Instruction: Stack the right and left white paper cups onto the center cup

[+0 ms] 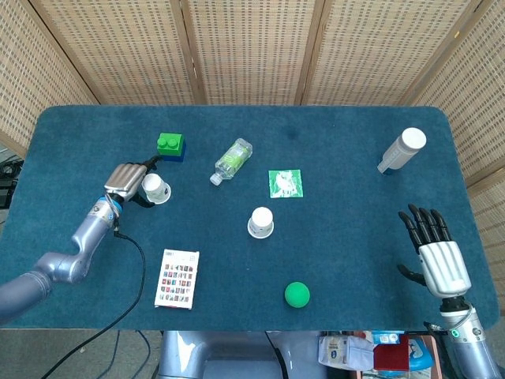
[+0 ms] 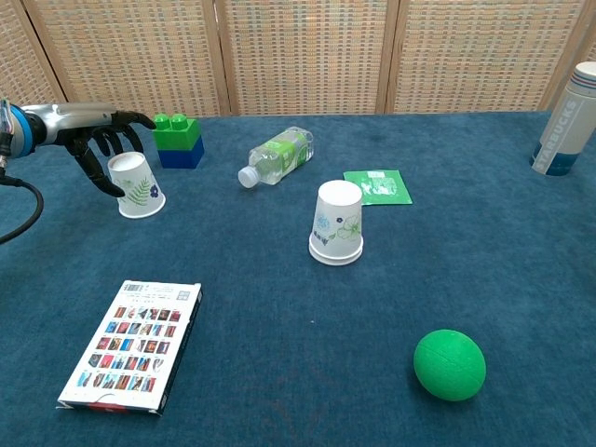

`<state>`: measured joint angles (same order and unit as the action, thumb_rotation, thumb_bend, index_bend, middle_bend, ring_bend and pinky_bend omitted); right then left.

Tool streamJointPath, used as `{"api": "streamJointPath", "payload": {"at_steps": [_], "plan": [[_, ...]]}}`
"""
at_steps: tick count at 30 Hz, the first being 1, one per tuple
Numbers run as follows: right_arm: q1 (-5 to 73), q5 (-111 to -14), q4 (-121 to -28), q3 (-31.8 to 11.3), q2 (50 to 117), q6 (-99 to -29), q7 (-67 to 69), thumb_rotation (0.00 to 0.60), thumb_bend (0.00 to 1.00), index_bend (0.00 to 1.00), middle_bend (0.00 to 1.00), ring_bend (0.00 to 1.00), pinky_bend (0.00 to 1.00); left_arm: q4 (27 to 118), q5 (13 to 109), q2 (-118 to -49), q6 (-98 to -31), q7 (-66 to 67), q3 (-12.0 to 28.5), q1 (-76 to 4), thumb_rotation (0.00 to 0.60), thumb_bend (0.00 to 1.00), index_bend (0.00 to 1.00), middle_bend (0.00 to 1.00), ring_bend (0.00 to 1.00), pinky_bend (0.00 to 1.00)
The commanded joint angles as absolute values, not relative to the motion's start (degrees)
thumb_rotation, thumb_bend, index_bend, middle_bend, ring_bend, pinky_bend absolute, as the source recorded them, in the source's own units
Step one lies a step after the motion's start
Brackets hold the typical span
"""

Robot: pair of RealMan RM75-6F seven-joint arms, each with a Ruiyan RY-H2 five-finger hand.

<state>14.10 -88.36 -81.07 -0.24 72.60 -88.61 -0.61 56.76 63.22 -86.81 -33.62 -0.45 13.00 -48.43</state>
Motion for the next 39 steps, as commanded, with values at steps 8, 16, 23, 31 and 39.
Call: {"api": "streamJointPath", "payload": {"at_steps": [8,16,23,31,39], "plan": [[13.5,-88.3,-81.2,-1.4,72.5,-87.7,-0.9,0.6,0.0,0.03,0.0,0.0,0.0,49.0,63.2,-91.9,-35.3,-0.5,13.0,-49.6,0.6,0.21,0.23,0.39,0.41,0.35],[13.1,-88.8,-81.4,-2.1,72.2,-87.6,-0.6,0.6,0.0,0.03,0.0,0.0,0.0,46.7,63.3,-93.4,-36.2,-0.4,13.1,-49.8,0.6,0.21,0.39,0.46,0.48,0.41],[12.8,-89.0,-81.5,-2.6,72.2,-87.3,-0.5,0.6,0.0,0.03,0.0,0.0,0.0,48.5,63.3,-92.0,-37.0,-1.2,13.7,-49.4,0.6,0.21,0.43,0.48,0.49,0.42],[12.5,-89.2,-81.6,-3.0,72.2,-87.2,-0.3,0.6,0.0,0.03,0.0,0.0,0.0,58.7,66.7,-85.0,-43.1,-3.5,15.6,-48.4,0.6,0.21,0.43,0.48,0.49,0.42],[12.3,-89.1,-81.6,-3.6,72.3,-87.1,-0.2,0.6,0.0,0.03,0.0,0.0,0.0,81.9,75.0,-72.0,-50.1,-2.3,16.3,-47.3,0.6,0.21,0.43,0.48,0.49,0.41]]}}
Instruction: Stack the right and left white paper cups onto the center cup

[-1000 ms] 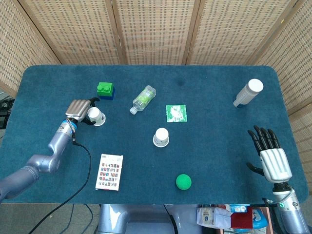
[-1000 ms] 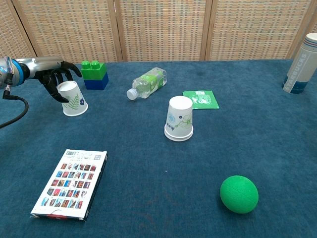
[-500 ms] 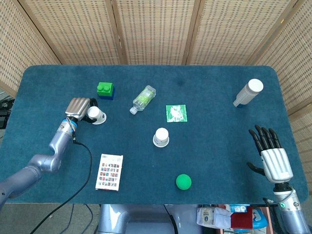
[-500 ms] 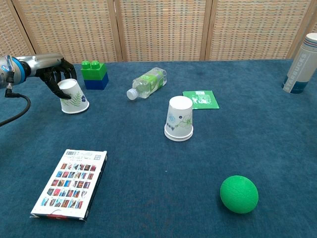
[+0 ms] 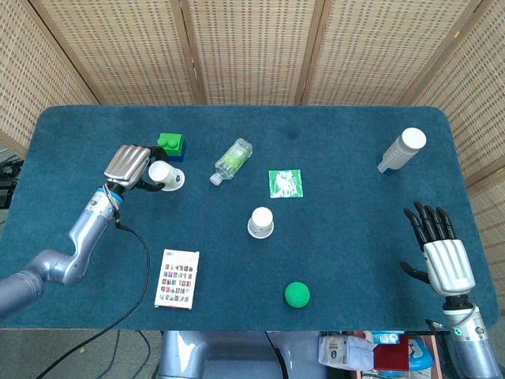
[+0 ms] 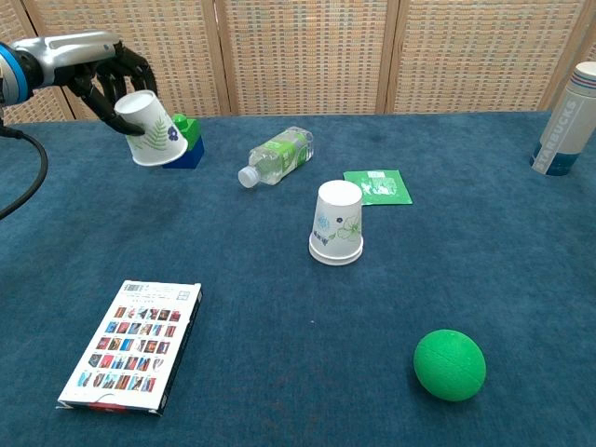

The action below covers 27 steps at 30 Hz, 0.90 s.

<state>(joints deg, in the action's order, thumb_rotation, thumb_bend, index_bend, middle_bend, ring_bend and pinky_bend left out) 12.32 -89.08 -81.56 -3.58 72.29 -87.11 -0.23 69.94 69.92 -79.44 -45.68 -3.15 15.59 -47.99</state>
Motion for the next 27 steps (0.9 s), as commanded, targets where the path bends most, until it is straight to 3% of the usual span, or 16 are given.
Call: {"api": "streamJointPath", "payload": {"at_steps": [1,9,27], "plan": [[12.2,-89.1,-81.6,-3.7,72.2,-87.1,-0.2,0.6,0.0,0.03,0.0,0.0,0.0,84.7,75.8,-70.9,-50.2,-1.7,16.3,-47.5,0.6,0.21,0.43,0.48,0.49,0.41],[11.9,-89.4,-81.8,-3.8,72.0,-87.1,-0.1,0.6,0.0,0.03,0.0,0.0,0.0,93.5,76.2,-70.6,-48.0,5.3,16.0,-51.3,0.6,0.21,0.43,0.48,0.49,0.41],[11.7,-90.1,-81.8,-4.0,71.4,-86.6,1.5,0.6,0.0,0.03,0.0,0.0,0.0,90.6,59.8,-81.6,-43.7,20.2,16.8,-61.8,0.6,0.21,0.43,0.48,0.49,0.4]]}}
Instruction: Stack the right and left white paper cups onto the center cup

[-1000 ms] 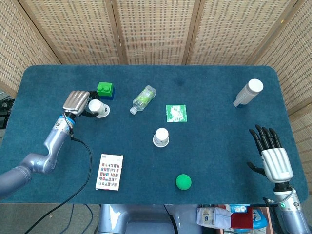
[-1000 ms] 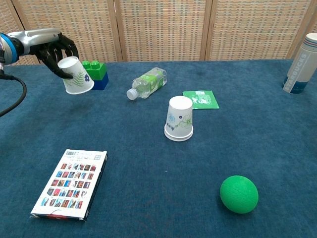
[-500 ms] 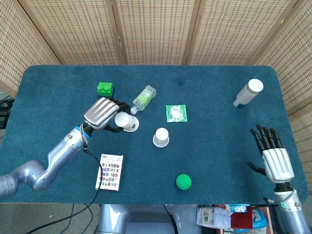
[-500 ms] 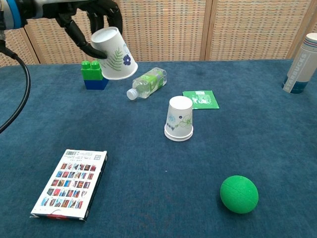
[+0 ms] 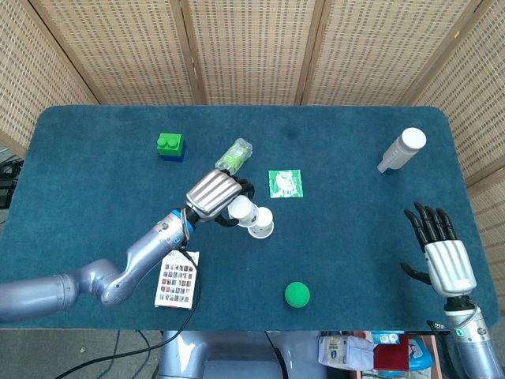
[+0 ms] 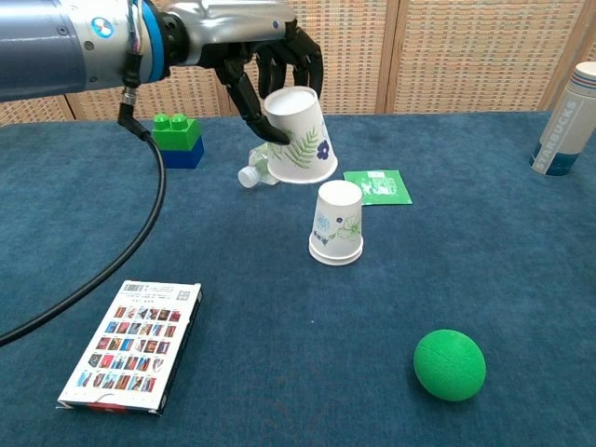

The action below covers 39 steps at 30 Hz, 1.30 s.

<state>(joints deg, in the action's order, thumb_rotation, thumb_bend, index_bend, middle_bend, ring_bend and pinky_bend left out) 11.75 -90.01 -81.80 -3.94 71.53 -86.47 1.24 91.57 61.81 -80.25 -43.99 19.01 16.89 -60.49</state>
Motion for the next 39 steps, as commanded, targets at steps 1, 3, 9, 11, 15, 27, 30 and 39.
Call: {"api": "streamJointPath", "payload": {"at_steps": [1,3,9,11,15,27,30,39], "plan": [[11.7,-90.1,-81.8,-4.0,71.3,-86.7,1.6,0.6,0.0,0.03,0.0,0.0,0.0,90.4,59.2,-81.8,-43.8,20.5,16.7,-62.0,0.6,0.21,0.43,0.48,0.49,0.4],[11.6,-90.2,-81.8,-4.1,71.2,-86.8,1.9,0.6,0.0,0.03,0.0,0.0,0.0,90.1,58.5,-82.2,-43.8,20.7,16.6,-62.4,0.6,0.21,0.43,0.48,0.49,0.4],[11.5,-90.2,-81.5,-4.3,71.1,-86.8,2.7,0.6,0.0,0.03,0.0,0.0,0.0,89.4,56.7,-82.9,-43.8,21.2,16.1,-63.2,0.6,0.21,0.43,0.48,0.49,0.4],[11.6,-90.2,-81.5,-4.3,71.1,-86.7,2.9,0.6,0.0,0.03,0.0,0.0,0.0,89.0,56.4,-83.2,-43.9,21.3,16.0,-63.6,0.6,0.21,0.43,0.48,0.49,0.4],[11.5,-90.5,-81.6,-4.4,71.0,-87.0,3.3,0.6,0.0,0.03,0.0,0.0,0.0,87.2,54.8,-84.6,-43.8,22.2,15.7,-64.8,0.6,0.21,0.43,0.48,0.49,0.4],[11.4,-90.5,-81.3,-4.7,70.9,-87.2,4.3,0.6,0.0,0.03,0.0,0.0,0.0,85.0,53.1,-87.0,-43.9,22.6,15.1,-66.7,0.6,0.21,0.43,0.48,0.49,0.4],[11.4,-90.6,-81.2,-4.8,70.8,-87.3,4.6,0.6,0.0,0.03,0.0,0.0,0.0,84.6,52.9,-87.4,-43.9,22.8,14.8,-67.0,0.6,0.21,0.43,0.48,0.49,0.4],[11.2,-90.5,-81.3,-5.0,70.6,-87.4,5.1,0.6,0.0,0.03,0.0,0.0,0.0,84.6,51.2,-87.1,-43.3,24.2,13.7,-68.0,0.6,0.21,0.13,0.06,0.11,0.31]]}}
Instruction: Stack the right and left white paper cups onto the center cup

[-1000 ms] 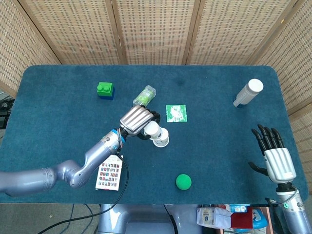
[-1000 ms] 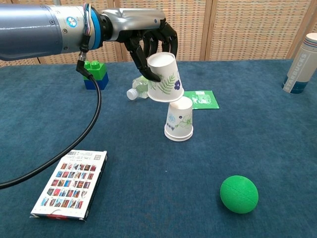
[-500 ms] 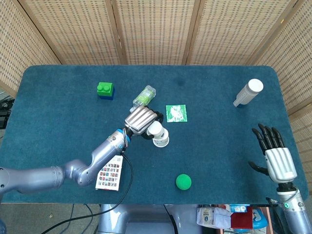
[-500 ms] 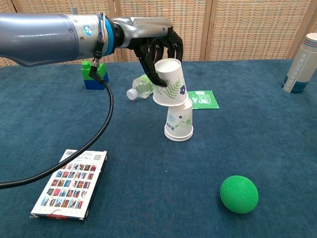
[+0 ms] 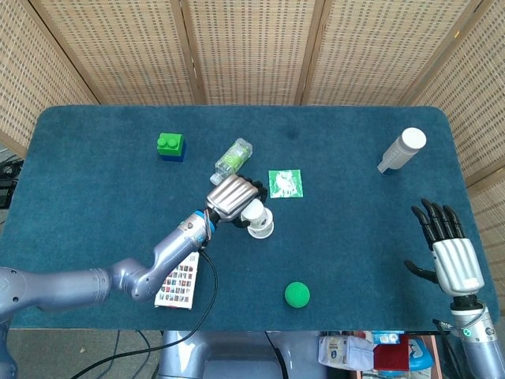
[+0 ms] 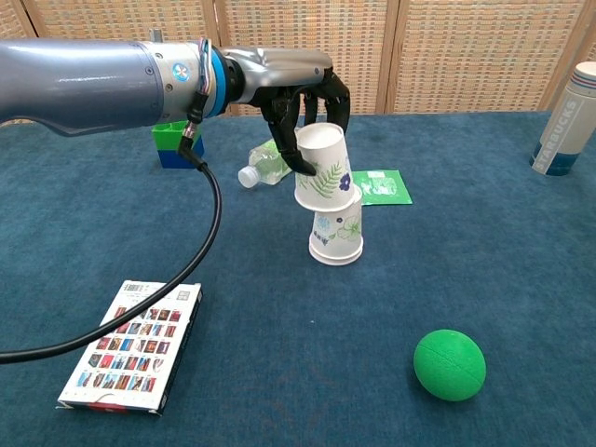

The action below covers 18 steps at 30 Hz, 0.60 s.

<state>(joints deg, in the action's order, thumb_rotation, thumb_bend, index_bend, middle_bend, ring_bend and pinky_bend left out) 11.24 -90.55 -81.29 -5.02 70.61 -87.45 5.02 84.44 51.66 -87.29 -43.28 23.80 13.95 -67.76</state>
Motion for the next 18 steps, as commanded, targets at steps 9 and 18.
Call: {"api": "streamJointPath", "payload": {"at_steps": [9,18], "plan": [[11.1,-90.5,-81.3,-5.1,70.5,-87.4,5.2,0.6,0.0,0.03,0.0,0.0,0.0,86.2,56.1,-87.3,-49.8,19.2,14.8,-64.8,0.6,0.19,0.0,0.0,0.0,0.16],[11.2,-91.1,-81.5,-4.9,70.6,-87.4,5.0,0.6,0.0,0.03,0.0,0.0,0.0,91.6,61.7,-78.5,-57.6,14.3,12.3,-55.9,0.6,0.18,0.0,0.0,0.0,0.0]]}}
